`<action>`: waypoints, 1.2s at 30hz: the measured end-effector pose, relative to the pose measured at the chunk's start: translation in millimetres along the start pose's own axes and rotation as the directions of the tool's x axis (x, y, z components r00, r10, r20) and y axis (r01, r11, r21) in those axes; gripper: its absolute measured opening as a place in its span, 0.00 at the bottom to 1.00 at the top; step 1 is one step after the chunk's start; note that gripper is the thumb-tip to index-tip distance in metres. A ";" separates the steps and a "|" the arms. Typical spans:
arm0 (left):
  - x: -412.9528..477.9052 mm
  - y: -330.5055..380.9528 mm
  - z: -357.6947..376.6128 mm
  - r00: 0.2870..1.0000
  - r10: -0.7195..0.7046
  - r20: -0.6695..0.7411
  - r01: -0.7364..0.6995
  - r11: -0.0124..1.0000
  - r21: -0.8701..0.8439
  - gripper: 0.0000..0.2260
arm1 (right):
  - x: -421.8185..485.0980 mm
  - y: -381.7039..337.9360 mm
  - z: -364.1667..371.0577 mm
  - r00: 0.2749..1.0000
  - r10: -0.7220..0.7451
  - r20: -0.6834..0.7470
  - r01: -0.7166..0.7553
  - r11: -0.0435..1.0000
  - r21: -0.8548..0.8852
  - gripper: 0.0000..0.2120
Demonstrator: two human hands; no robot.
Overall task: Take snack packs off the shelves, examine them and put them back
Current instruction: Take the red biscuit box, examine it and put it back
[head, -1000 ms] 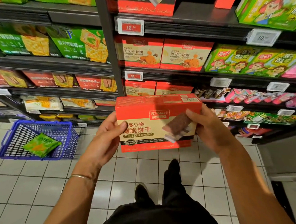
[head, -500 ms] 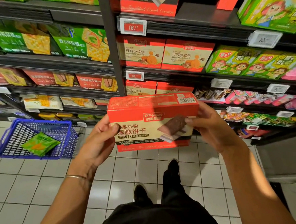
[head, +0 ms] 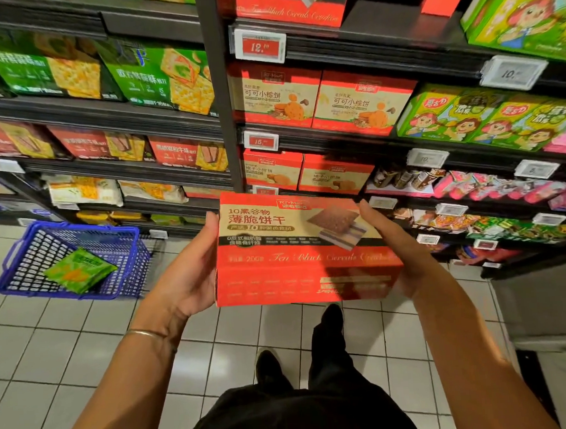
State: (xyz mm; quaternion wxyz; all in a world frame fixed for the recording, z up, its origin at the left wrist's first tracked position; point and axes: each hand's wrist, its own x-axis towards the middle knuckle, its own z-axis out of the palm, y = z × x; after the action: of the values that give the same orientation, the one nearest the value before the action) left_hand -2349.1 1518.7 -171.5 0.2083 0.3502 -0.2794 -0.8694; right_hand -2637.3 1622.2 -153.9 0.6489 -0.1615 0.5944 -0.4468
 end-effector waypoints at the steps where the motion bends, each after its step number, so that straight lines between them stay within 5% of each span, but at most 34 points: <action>1: 0.4 0.9 1.6 1.000 -0.002 0.002 0.002 1.000 0.009 0.37 | -0.4 2.5 -0.8 0.999 0.053 -0.004 -0.052 0.997 0.062 0.25; 10: 9.7 -2.1 0.4 0.976 -0.145 -0.164 0.150 0.989 0.015 0.32 | 0.7 14.1 -17.0 0.993 0.050 -0.110 -0.054 0.998 -0.037 0.24; 15: 4.3 -1.8 5.4 0.982 -0.057 -0.179 0.067 0.996 0.052 0.29 | 1.2 13.4 -17.6 0.995 0.000 -0.098 0.004 0.999 0.033 0.18; 18: -0.7 -1.0 4.3 0.990 0.003 -0.140 0.004 0.999 0.045 0.26 | -0.3 11.5 -16.0 1.000 -0.017 0.010 0.016 0.996 0.093 0.23; 23: -5.5 -0.1 10.5 0.997 0.034 -0.069 -0.028 0.995 0.092 0.46 | 1.3 18.0 -11.6 0.995 -0.077 0.065 0.079 0.997 -0.024 0.19; 27: -6.5 5.2 29.9 0.999 0.028 0.019 -0.030 0.993 0.115 0.52 | 9.4 33.8 1.8 0.998 0.059 -0.008 -0.059 0.998 0.033 0.20; 36: 7.7 23.7 47.5 0.987 0.050 -0.154 0.012 0.925 0.379 0.27 | 13.6 57.8 9.3 0.899 0.346 0.270 -0.343 0.937 -0.061 0.25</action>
State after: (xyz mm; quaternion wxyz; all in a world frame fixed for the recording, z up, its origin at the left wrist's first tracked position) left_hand -2384.7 1512.5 -131.9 0.1671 0.4502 -0.4276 -0.7659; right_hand -2607.8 1640.5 -203.0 0.7932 -0.1187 0.5197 -0.2944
